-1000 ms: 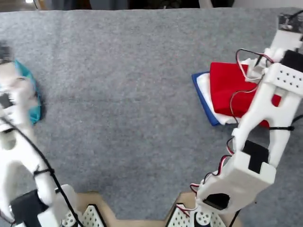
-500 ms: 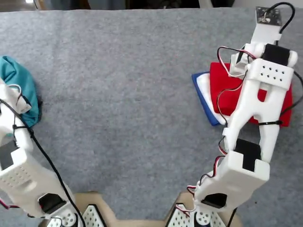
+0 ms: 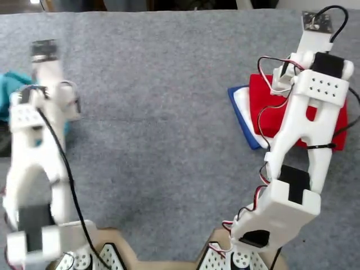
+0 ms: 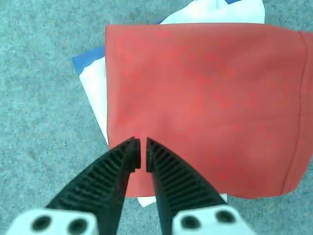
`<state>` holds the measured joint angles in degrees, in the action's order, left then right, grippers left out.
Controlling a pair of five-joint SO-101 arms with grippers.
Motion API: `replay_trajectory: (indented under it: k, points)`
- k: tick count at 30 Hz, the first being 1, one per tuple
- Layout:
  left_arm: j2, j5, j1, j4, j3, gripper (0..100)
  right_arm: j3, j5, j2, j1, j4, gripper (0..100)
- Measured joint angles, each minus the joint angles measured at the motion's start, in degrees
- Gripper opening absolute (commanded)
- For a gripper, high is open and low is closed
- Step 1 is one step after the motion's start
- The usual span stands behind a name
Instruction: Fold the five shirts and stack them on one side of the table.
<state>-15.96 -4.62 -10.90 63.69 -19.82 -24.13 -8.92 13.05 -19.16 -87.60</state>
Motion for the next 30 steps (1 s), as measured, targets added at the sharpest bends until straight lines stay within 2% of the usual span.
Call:
replay_trajectory:
  k: [6,12,15,17,19,23,26,30]
  points:
    - [-19.08,-6.68,18.9,0.53,-11.6,3,0.0,0.0,0.0,0.0,0.0,2.9]
    - [-29.45,-13.01,37.63,9.05,-13.98,3,0.0,0.0,0.0,0.18,0.0,2.9]
    - [-30.68,-13.01,45.01,13.36,-11.34,12,0.0,0.0,0.0,1.49,0.0,3.8]
    - [-31.12,-12.57,46.86,16.09,-8.18,21,0.0,0.0,0.0,2.81,0.0,9.3]
    - [-31.56,-8.44,46.15,19.34,-4.4,25,0.0,0.0,0.0,4.66,0.0,18.4]
    - [-31.74,-1.05,39.65,26.73,4.66,25,0.0,0.0,0.0,8.62,0.0,33.5]
    - [-31.82,-0.09,29.89,31.65,11.69,25,0.0,0.0,0.0,12.31,-0.79,33.9]
    - [-32.18,-0.09,9.93,33.93,14.77,25,0.0,0.0,0.0,19.96,-5.27,29.6]
